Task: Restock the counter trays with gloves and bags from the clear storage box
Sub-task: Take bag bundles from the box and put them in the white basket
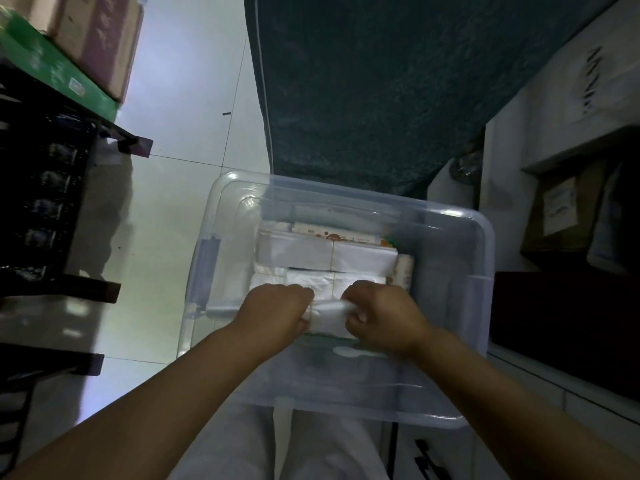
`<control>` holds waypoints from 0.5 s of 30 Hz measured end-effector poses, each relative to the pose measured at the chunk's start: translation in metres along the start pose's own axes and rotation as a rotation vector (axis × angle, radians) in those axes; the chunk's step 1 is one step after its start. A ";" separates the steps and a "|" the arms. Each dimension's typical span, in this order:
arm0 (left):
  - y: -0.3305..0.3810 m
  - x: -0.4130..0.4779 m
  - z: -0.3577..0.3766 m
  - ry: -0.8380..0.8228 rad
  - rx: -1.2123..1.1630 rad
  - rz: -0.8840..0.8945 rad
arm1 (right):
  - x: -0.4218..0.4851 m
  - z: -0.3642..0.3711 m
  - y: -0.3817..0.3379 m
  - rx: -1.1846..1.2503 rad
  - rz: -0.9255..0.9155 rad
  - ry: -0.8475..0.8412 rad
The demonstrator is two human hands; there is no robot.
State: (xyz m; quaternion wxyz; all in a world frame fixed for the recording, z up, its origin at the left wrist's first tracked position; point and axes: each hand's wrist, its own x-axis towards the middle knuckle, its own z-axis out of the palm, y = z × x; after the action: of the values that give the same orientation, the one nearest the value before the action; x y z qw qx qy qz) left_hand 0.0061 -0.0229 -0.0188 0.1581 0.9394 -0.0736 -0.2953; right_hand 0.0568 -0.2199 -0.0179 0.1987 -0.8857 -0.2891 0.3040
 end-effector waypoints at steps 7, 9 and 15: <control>-0.016 -0.026 -0.043 0.104 0.105 -0.257 | 0.042 0.008 0.021 0.023 0.162 0.295; -0.029 -0.034 -0.056 0.186 0.122 -0.322 | 0.055 0.022 0.027 0.002 0.233 0.262; -0.059 -0.047 -0.072 0.326 -0.057 -0.428 | 0.090 0.055 0.043 -0.178 0.258 0.097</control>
State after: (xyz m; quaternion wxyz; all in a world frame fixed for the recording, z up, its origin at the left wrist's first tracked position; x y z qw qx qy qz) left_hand 0.0124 0.0614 0.0417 0.1284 0.9638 0.1615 -0.1687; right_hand 0.0958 -0.1856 -0.1196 0.0925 -0.9432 -0.1887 0.2572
